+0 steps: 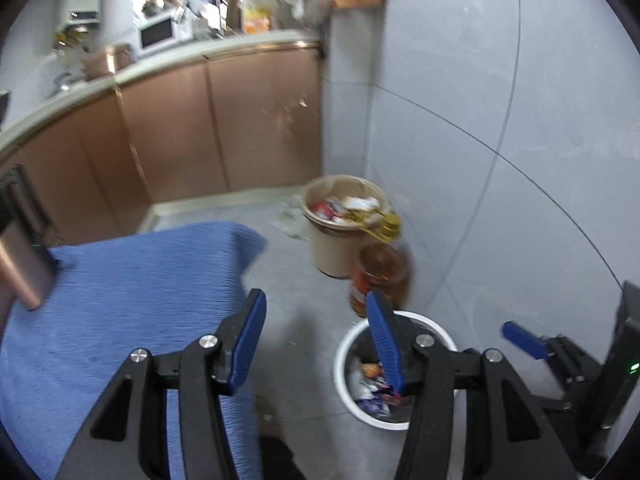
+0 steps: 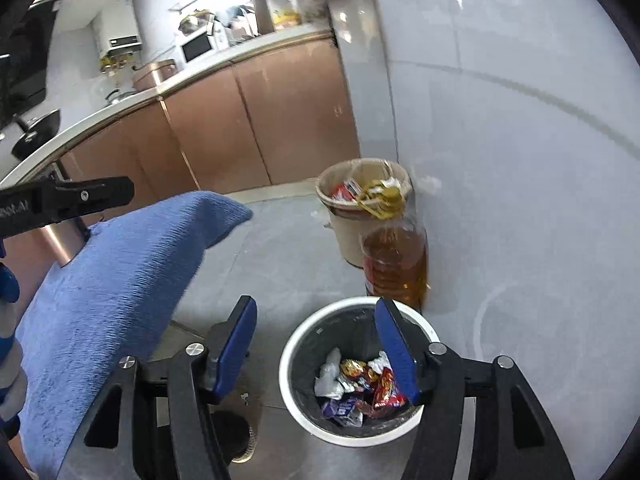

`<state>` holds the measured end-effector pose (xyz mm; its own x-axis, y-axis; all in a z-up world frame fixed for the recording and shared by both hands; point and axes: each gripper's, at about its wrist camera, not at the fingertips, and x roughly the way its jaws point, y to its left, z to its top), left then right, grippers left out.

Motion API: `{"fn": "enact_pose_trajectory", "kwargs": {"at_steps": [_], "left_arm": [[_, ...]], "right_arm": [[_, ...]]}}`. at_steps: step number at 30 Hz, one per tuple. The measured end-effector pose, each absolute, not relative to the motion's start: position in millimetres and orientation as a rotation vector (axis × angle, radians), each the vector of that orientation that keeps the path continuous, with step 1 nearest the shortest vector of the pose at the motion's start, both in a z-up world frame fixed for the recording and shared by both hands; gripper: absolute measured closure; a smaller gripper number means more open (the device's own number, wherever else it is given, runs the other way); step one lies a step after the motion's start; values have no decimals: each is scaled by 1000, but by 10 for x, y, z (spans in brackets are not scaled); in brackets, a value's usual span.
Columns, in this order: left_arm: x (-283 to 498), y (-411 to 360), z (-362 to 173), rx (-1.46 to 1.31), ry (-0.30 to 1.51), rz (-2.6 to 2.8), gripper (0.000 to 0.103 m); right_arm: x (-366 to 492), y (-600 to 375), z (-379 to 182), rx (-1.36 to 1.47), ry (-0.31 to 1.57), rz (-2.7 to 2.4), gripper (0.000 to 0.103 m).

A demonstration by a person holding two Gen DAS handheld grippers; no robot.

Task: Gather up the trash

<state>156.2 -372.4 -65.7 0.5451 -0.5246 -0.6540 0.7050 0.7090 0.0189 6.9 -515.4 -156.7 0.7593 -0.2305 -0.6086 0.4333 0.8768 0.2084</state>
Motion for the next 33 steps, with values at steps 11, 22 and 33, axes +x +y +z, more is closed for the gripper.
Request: {"fn": "enact_pose_trajectory", "kwargs": {"at_steps": [11,22,33], "left_arm": [[1322,-2998,-268,266,509,-599,39],[1187,-2098,45,184,406,-476,34],[1010,-1275,252,113,335,-309,26]], "right_arm": [[-34,-4677,-961,233,485,-386,15],[-8,-4272,-663,182,450,-406,0],[-7,-3676,-387,66,407,-346,0]]}}
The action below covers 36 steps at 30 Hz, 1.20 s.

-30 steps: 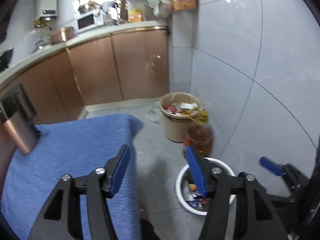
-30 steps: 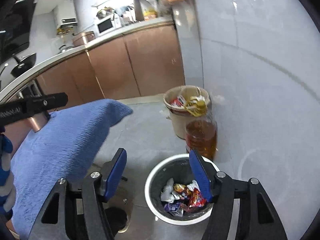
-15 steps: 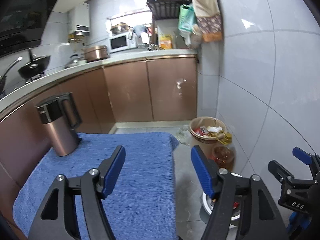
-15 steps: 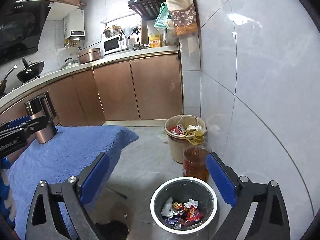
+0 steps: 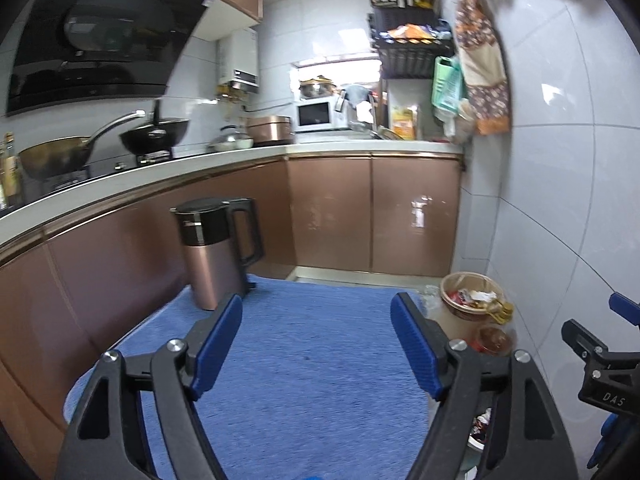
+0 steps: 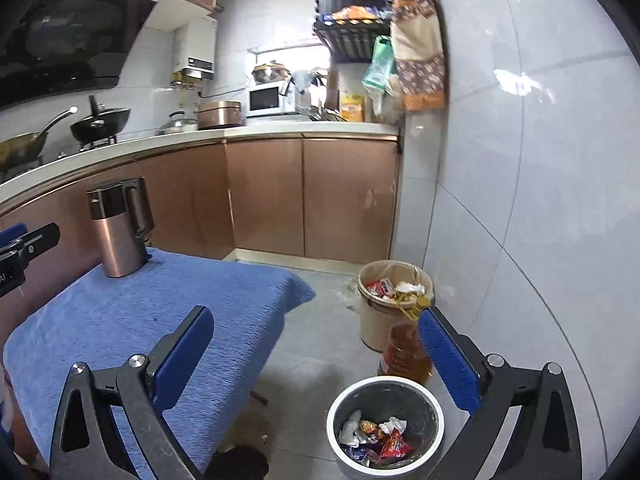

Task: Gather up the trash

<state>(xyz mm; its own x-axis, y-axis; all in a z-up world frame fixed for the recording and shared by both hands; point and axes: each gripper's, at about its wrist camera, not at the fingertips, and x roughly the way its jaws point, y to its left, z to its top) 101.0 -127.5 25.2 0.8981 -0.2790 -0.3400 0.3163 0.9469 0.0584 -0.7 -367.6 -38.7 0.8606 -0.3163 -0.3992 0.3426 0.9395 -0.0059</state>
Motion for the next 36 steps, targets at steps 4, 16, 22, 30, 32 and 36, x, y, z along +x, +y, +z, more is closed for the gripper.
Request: {"fn": "enact_pose_trajectory", "kwargs": {"at_steps": [4,16,22,30,32,36], "left_arm": [[941,-1101,276,102,315,-260,26],[755,-744,347,42,260,-176,25],[696,-685,338,39,246,-156,25],[739,-657,290,35,269,-152,25],[744,-650,290,34,271,-146,25],[765,-636,295,35,272,-136,25]], "right_arm": [[-11,-3511,-333,37,399,-325,0],[-139,-3217,-184,-27,359,-284,0],[-176,-3181,-166,-37,346,-281,0],[-197,-3194,-175,-39,342,-311,0],[-197,-3205,-170,-42,344,-330,0],[-205,-3230,-155,-45,345,-358,0]]}}
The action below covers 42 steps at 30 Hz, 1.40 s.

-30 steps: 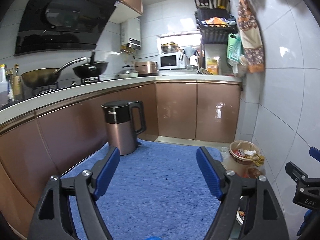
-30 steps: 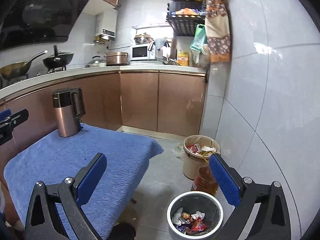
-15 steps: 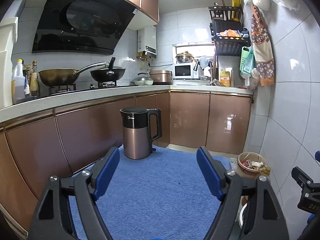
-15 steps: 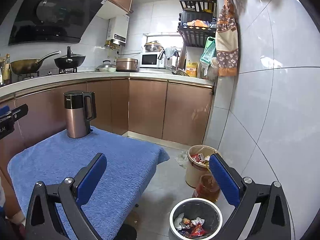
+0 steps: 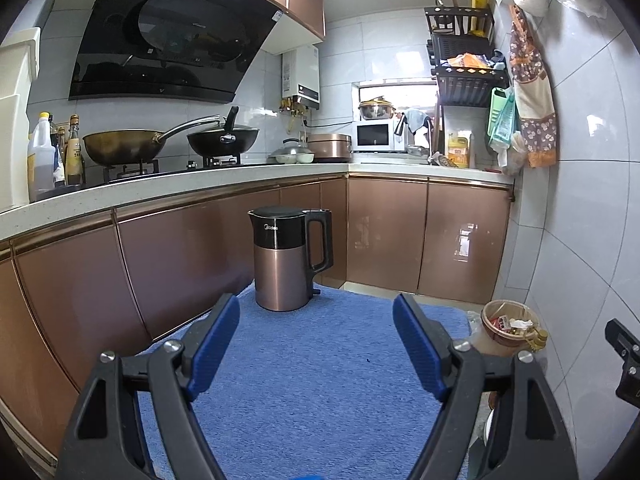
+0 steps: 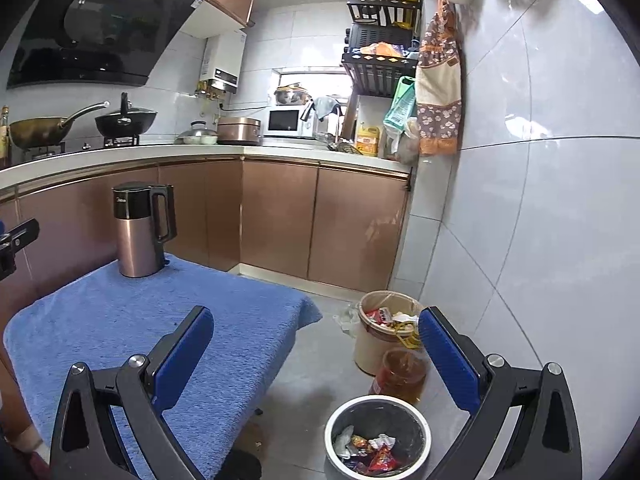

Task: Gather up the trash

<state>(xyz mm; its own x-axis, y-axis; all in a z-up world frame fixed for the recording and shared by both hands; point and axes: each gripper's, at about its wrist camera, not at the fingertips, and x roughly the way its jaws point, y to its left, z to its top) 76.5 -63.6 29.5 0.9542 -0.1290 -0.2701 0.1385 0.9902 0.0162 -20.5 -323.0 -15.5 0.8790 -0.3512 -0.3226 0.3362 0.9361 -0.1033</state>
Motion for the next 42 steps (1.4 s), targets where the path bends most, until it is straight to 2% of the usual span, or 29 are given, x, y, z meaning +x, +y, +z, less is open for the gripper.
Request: {"fn": "enact_pose_trajectory", "kwargs": {"at_steps": [42], "left_arm": [[909,-695,161,62,296,-140,25]], "right_arm": [[-25,-3366,-258,-38,383,-381,0]]}}
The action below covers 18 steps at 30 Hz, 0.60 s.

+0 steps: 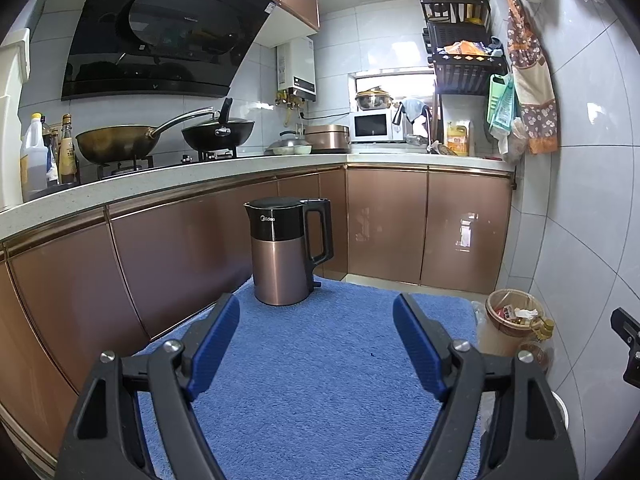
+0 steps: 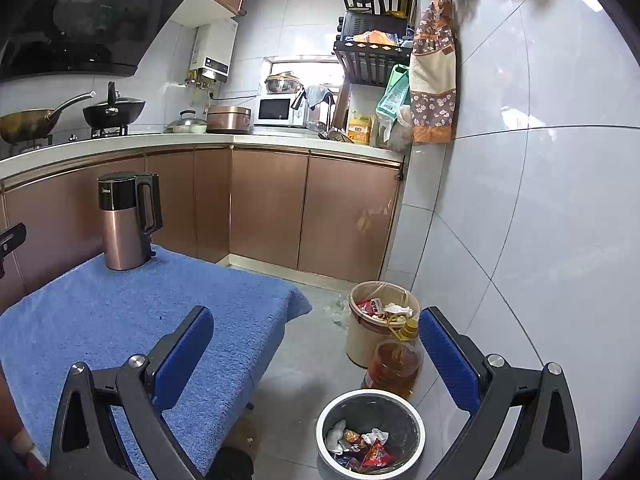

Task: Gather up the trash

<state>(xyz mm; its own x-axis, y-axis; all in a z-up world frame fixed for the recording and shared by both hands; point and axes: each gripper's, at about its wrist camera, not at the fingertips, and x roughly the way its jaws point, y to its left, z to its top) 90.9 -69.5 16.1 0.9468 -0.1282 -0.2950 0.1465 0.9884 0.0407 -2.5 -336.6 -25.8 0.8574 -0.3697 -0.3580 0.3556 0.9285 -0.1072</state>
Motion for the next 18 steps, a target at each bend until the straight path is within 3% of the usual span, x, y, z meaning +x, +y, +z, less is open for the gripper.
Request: {"fn": "enact_pose_trajectory", "kwargs": {"at_steps": [18], "left_arm": [[916,-771,111,71,307,-163,25]], "right_arm": [[2,-3389,-331,-15,390,-391,0]]}}
